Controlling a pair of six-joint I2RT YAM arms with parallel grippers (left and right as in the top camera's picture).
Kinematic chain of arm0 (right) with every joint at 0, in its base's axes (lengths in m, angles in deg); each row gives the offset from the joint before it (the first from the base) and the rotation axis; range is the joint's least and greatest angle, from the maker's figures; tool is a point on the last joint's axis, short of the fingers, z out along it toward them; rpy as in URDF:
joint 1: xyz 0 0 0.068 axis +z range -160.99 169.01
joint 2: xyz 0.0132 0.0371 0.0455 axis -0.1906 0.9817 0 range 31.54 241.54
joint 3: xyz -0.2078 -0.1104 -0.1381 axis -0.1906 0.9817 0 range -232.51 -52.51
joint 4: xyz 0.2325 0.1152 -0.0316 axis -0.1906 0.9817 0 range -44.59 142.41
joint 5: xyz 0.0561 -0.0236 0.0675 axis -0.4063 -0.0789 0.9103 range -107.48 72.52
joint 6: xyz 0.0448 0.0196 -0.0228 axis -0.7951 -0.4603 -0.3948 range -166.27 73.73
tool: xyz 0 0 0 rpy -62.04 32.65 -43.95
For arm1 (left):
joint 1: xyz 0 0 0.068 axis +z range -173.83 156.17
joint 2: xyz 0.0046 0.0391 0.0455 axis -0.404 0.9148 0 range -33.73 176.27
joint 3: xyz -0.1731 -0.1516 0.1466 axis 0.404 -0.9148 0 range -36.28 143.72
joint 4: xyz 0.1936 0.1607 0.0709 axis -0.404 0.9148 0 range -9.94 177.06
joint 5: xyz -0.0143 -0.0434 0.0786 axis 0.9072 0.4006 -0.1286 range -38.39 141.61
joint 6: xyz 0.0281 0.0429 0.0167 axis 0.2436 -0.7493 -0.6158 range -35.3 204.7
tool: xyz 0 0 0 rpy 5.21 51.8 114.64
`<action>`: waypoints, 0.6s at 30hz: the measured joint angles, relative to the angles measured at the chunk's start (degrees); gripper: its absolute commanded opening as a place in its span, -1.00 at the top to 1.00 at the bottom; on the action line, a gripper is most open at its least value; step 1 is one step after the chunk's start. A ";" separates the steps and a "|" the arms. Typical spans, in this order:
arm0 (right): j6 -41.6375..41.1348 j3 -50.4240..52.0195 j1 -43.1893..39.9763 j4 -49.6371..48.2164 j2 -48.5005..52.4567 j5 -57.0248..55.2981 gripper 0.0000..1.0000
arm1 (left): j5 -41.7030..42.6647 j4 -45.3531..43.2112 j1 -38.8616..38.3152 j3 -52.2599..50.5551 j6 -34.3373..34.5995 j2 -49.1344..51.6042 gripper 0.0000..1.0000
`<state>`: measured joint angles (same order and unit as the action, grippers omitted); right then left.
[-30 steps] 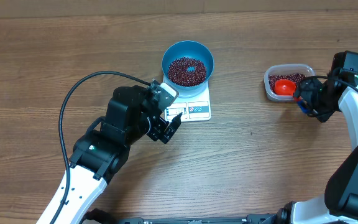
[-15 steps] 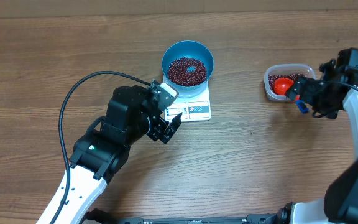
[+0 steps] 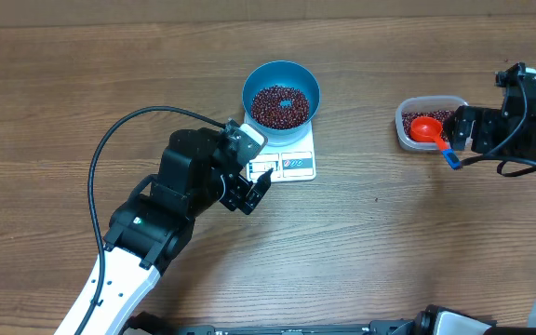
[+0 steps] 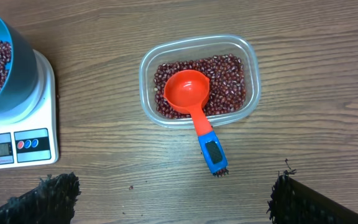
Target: Scoop item into bowl and weigh 150g on scale
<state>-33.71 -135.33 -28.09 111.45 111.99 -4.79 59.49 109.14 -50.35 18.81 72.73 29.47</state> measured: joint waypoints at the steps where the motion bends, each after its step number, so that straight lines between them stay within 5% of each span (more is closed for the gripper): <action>1: 0.11 0.00 0.00 0.02 0.09 0.02 -1.00 | -0.02 0.00 0.00 0.00 -0.02 0.00 -0.99; 18: 0.79 0.00 0.00 0.00 0.09 0.00 -1.00 | -0.02 0.00 0.00 0.00 -0.02 0.00 -0.99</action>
<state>-32.92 -135.33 -28.09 111.45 112.07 -4.79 59.47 109.14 -50.35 18.81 72.71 29.47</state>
